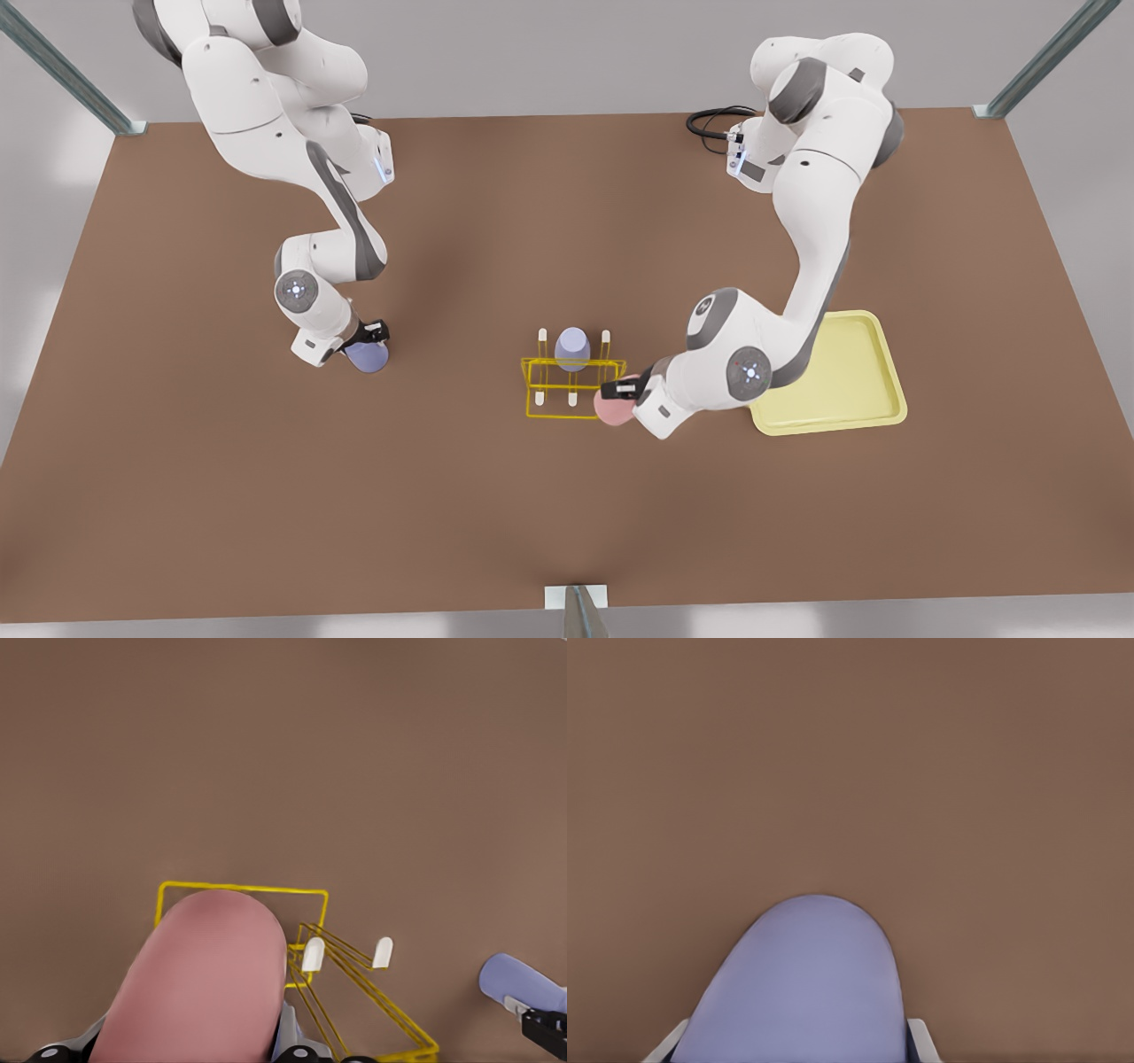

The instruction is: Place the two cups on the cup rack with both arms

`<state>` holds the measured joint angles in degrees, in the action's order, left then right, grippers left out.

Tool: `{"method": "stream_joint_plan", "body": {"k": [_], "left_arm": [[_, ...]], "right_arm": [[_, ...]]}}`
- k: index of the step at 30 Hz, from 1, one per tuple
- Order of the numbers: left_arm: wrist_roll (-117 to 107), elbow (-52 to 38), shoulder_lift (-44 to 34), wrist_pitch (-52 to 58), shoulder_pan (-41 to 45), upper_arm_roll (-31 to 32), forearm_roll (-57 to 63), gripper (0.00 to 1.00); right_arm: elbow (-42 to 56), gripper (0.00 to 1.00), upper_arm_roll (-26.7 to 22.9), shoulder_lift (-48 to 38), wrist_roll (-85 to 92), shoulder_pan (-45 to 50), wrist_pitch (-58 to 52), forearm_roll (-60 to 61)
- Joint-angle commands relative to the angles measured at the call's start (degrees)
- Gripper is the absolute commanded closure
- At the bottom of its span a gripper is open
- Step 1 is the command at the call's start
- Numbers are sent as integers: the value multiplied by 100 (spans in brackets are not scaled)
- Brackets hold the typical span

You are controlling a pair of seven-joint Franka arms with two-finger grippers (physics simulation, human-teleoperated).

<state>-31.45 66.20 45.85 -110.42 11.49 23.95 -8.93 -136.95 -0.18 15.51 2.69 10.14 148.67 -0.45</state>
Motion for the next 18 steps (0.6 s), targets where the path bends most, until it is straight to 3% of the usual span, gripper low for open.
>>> {"method": "stream_joint_plan", "body": {"k": [1,7,8,12,13,15,18], "left_arm": [[-2128,16,-6,319,28,4,-4,18],[-2137,69,187,135,143,4,23,11],[-2137,69,196,126,143,4,23,0],[-2128,51,161,169,134,-5,31,0],[-2128,-19,3,362,55,-31,49,0],[-2067,-1064,-357,2093,-613,-22,610,0],[-389,-1153,-1228,3385,-1087,-22,1710,0]], "right_arm": [[11,12,0,22,39,6,-22,10],[11,16,0,5,4,15,-31,10],[11,16,0,-21,-5,15,-57,10],[28,16,0,-39,-5,6,-66,10],[37,16,0,-48,4,6,-66,19],[301,16,9,-250,4,24,-619,19],[670,16,202,-391,4,67,-1103,247]]}}
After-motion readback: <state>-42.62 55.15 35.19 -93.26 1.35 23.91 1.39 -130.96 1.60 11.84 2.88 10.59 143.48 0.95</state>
